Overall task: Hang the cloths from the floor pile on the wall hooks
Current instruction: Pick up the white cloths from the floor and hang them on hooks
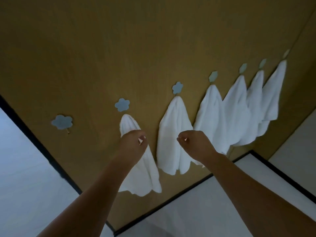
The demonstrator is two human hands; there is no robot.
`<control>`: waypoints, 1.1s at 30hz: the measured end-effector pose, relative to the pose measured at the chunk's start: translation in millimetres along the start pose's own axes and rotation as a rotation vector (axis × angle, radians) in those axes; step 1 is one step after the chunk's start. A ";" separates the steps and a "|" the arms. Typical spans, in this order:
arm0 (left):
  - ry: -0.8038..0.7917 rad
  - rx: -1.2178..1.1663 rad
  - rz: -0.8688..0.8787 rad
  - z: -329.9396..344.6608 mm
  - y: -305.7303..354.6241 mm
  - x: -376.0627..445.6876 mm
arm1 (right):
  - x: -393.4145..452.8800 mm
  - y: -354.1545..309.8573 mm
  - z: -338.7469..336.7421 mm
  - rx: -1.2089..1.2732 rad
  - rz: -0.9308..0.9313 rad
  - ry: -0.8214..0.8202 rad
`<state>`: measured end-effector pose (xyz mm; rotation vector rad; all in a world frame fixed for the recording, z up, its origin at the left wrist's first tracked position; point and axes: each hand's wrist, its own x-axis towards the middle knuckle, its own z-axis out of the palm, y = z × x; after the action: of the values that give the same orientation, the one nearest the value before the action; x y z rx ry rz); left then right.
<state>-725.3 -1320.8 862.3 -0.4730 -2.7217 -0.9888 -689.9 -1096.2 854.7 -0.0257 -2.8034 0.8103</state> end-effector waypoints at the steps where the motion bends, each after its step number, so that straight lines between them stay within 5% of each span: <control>1: -0.029 0.008 0.022 6.7 6.0 -1.3 | -7.4 6.0 -5.9 -0.007 0.027 0.003; 21: -0.663 0.021 0.357 213.5 172.2 -69.6 | -275.1 215.1 -113.8 -0.082 0.743 0.132; 25: -0.834 -0.073 0.421 258.1 199.1 -77.3 | -336.7 226.4 -126.1 -0.128 0.964 0.171; 33: -1.053 -0.035 0.858 327.0 246.4 -84.7 | -427.3 183.6 -102.4 -0.155 1.406 0.309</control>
<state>-584.1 -948.5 734.7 -2.4456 -2.6080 -0.5842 -259.2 -920.2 753.1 -2.0450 -2.1853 0.6410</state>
